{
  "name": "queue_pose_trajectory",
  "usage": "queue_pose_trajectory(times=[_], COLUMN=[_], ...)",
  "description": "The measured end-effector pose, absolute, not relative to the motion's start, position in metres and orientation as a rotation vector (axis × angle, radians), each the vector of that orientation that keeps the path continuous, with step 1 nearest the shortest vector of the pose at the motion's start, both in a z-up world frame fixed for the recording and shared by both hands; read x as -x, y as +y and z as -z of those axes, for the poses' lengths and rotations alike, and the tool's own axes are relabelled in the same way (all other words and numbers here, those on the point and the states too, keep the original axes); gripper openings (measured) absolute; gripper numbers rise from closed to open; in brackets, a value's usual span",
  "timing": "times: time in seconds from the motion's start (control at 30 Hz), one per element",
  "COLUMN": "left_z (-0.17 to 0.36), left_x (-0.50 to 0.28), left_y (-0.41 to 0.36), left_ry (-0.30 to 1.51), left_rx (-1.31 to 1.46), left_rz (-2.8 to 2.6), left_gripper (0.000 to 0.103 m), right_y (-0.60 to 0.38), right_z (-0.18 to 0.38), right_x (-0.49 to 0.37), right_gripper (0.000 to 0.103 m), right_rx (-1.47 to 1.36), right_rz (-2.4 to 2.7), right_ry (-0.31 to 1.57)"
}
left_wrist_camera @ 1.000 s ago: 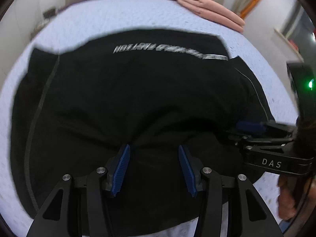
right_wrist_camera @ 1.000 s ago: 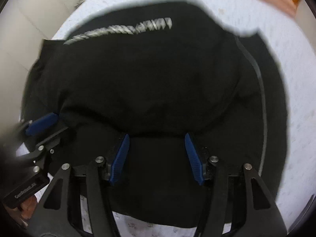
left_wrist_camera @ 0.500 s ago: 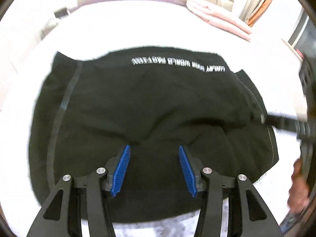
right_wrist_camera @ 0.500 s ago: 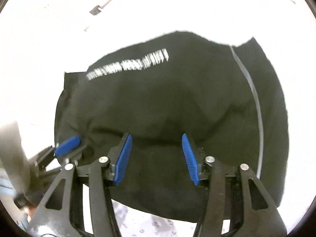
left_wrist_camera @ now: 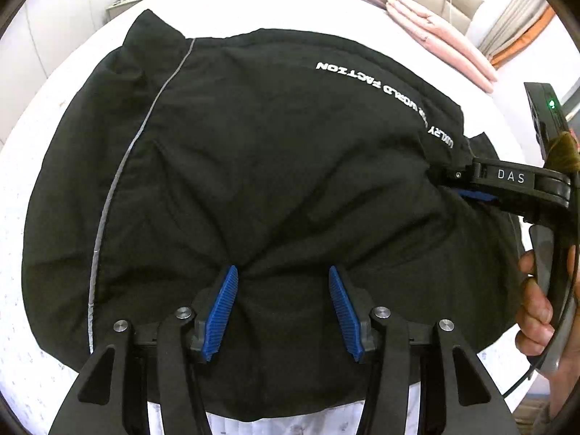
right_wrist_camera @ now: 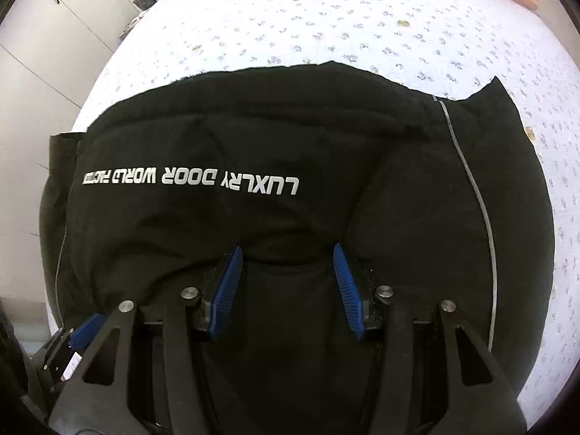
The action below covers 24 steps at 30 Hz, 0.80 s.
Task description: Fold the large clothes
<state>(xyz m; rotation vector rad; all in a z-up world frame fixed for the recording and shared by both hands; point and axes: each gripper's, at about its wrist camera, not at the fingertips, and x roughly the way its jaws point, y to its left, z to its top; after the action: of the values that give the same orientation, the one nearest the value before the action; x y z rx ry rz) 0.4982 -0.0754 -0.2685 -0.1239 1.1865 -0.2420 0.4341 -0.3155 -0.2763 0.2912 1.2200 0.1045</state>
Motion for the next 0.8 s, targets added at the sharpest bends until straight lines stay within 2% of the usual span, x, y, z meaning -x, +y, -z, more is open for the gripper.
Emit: queue_pose_trajectory(times=[0.23, 0.3, 0.37, 0.53, 0.67, 0.77, 0.8], left_z=[0.248, 0.238, 0.233, 0.224, 0.221, 0.218, 0.218], left_x=[-0.488, -0.484, -0.480, -0.482, -0.494, -0.506, -0.512], left_y=[-0.056, -0.049, -0.040, -0.012, 0.014, 0.046, 0.058], left_ry=[1.179, 1.155, 1.144, 1.119, 1.109, 1.123, 1.133], left_rx=[0.093, 0.050, 0.024, -0.029, -0.039, 0.032, 0.076], left_rz=[0.263, 0.232, 0.208, 0.152, 0.105, 0.116, 0.132], left_gripper=[0.054, 0.055, 0.055, 0.055, 0.056, 0.068, 0.069], right_y=[-0.361, -0.376, -0.394, -0.429, -0.445, -0.457, -0.459], right_z=[0.242, 0.238, 0.241, 0.250, 0.255, 0.258, 0.259], right_x=[-0.387, -0.372, -0.358, -0.332, -0.327, -0.331, -0.333], right_gripper=[0.051, 0.053, 0.060, 0.062, 0.068, 0.075, 0.076], right_rx=[-0.371, -0.349, -0.334, -0.352, -0.355, -0.371, -0.376], right_rz=[-0.084, -0.040, -0.001, 0.070, 0.105, 0.095, 0.087], right_ry=[1.131, 1.134, 1.154, 1.196, 1.204, 1.199, 1.198])
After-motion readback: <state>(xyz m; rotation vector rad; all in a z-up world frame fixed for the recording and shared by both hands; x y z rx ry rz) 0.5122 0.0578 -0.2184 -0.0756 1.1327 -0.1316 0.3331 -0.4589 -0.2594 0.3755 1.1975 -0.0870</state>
